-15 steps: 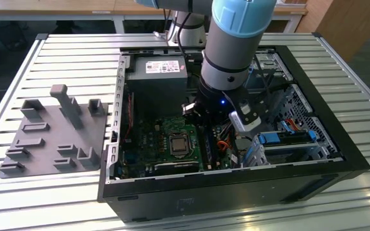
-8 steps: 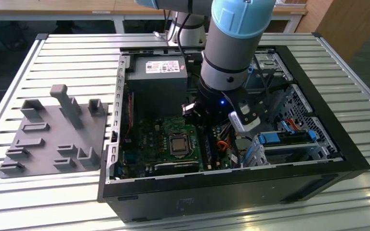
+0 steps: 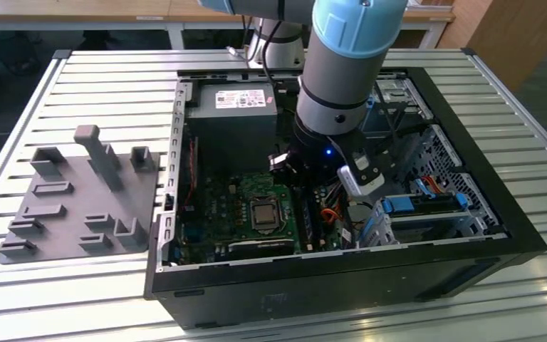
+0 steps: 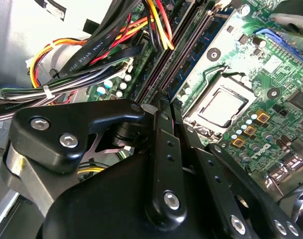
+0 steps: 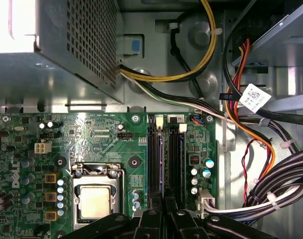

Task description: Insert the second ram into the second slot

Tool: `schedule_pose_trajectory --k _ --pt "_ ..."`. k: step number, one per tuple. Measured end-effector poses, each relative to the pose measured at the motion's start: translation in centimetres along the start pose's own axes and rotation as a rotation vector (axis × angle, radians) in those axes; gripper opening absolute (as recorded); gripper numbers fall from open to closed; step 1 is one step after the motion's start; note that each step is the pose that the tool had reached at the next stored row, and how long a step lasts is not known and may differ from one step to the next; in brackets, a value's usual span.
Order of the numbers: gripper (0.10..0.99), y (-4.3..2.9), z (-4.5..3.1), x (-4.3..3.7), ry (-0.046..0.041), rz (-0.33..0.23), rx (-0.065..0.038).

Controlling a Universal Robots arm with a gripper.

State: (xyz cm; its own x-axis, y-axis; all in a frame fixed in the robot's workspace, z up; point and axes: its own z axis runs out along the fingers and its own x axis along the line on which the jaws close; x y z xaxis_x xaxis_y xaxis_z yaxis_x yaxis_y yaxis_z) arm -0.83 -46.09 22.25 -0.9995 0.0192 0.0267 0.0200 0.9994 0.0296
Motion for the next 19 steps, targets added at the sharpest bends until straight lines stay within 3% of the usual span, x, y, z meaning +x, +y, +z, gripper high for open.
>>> schedule_pose_trajectory --k 19 --pt "0.137 0.12 0.26 0.12 -0.0002 0.010 0.000"
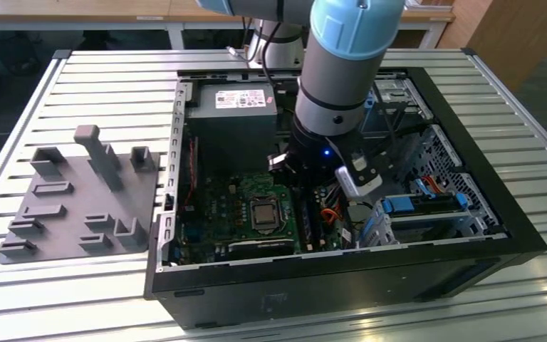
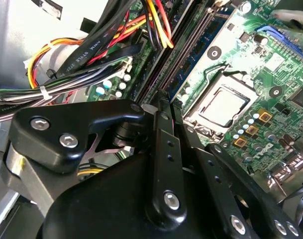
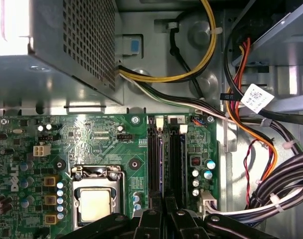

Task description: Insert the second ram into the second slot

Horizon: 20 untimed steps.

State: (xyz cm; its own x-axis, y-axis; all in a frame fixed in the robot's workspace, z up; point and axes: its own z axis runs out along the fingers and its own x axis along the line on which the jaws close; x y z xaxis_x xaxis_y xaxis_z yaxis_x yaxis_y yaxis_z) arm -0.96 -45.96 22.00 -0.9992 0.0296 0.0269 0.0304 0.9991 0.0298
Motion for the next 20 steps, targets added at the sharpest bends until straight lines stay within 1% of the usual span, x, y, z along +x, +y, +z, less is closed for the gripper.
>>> schedule_pose_trajectory --k 20 --pt "0.137 0.08 0.04 0.05 0.0000 -0.001 0.000"
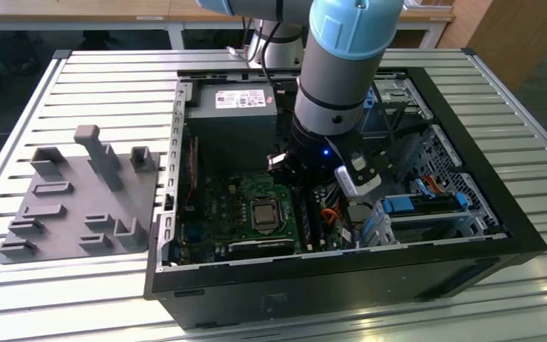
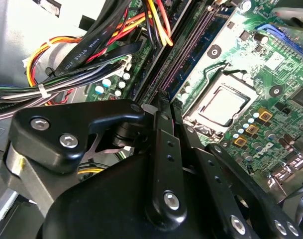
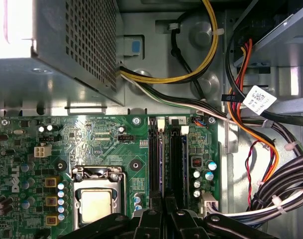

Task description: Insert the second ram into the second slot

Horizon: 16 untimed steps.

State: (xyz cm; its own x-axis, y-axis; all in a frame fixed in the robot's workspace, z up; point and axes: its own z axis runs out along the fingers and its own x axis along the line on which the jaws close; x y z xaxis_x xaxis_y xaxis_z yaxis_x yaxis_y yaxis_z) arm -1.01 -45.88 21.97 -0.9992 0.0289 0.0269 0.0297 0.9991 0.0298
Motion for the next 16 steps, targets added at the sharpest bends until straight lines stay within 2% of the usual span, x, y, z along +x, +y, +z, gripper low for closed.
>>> schedule_pose_trajectory --k 16 --pt "0.137 0.07 0.03 -0.07 0.0007 -0.017 0.002"
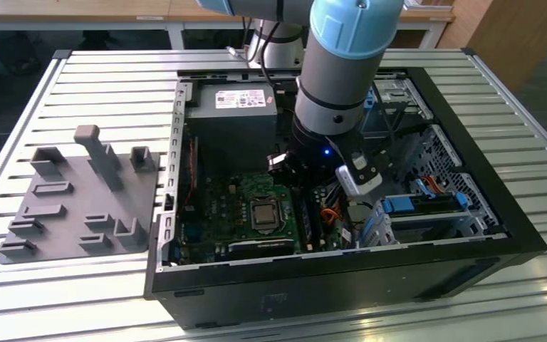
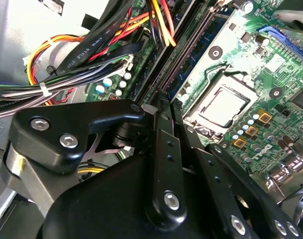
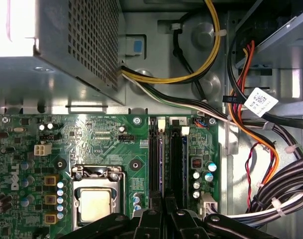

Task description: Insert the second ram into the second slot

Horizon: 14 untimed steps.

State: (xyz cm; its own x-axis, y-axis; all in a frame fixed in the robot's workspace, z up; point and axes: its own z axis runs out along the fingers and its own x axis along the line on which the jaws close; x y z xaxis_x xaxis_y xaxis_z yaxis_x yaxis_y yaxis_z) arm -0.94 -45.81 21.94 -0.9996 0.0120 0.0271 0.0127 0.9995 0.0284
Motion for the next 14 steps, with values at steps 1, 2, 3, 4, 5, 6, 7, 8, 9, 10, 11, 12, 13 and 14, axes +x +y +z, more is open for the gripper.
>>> schedule_pose_trajectory --k 1,2,3,4,5,6,7,8,9,10,11,12,13,14 --pt "0.137 0.00 0.00 0.00 0.0002 0.000 0.000" --pt "0.137 0.00 0.01 0.00 0.0003 -0.001 0.000" --pt "0.137 0.00 0.05 0.00 0.0005 -0.001 0.000" --pt "0.137 0.00 0.09 0.00 0.0009 -0.001 0.000" --pt "0.137 0.00 0.12 0.00 0.0015 -0.001 0.000" --pt "0.137 0.00 0.15 0.00 0.0022 -0.001 0.000" --pt "0.137 -0.01 0.17 0.00 0.0030 -0.001 0.000" --pt "0.137 -0.01 0.19 0.00 0.0037 -0.001 0.000" --pt "0.137 -0.01 0.21 0.00 0.0044 -0.001 0.000" --pt "0.137 -0.02 0.22 -0.01 0.0051 -0.001 0.000" --pt "0.137 -0.04 0.23 -0.01 0.0057 -0.001 0.000" --pt "0.137 -0.05 0.24 -0.01 0.0061 -0.001 0.000" --pt "0.137 -0.06 0.25 0.00 0.0063 -0.001 0.000" --pt "0.137 -0.06 0.25 -0.01 0.0063 -0.001 0.000"
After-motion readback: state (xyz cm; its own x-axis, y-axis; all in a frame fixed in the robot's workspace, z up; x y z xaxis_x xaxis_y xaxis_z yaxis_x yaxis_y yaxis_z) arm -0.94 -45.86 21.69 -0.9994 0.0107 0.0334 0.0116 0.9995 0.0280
